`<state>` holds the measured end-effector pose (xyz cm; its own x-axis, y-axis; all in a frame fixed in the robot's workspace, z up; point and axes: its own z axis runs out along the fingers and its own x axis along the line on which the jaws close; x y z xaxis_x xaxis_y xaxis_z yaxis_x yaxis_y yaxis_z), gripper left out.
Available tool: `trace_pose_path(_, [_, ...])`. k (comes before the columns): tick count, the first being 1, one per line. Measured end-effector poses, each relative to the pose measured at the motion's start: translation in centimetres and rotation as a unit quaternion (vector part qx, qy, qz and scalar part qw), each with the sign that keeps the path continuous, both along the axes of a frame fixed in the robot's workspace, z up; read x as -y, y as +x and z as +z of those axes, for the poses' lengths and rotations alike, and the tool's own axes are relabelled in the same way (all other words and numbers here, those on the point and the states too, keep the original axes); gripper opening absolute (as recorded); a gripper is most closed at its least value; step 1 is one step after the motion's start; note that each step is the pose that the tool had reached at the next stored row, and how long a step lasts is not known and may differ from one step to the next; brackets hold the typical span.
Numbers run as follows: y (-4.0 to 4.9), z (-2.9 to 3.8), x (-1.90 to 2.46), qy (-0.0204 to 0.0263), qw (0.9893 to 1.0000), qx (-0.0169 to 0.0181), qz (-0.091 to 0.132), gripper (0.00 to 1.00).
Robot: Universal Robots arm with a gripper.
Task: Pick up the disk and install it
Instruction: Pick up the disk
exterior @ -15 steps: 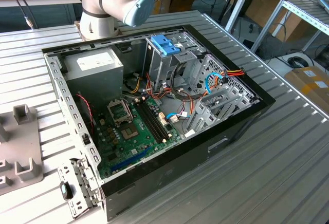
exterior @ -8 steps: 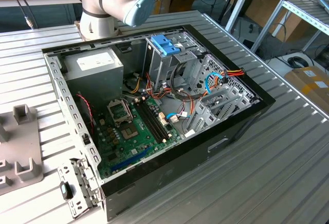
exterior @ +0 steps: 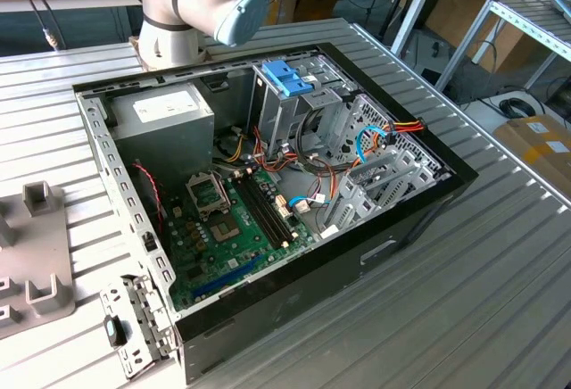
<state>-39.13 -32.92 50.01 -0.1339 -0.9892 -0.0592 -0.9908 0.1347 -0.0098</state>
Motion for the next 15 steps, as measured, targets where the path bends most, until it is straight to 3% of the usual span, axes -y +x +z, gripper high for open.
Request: trace_pose_path(15, [0.99,0.0,0.0,0.0,1.0,0.0,0.0,0.37])
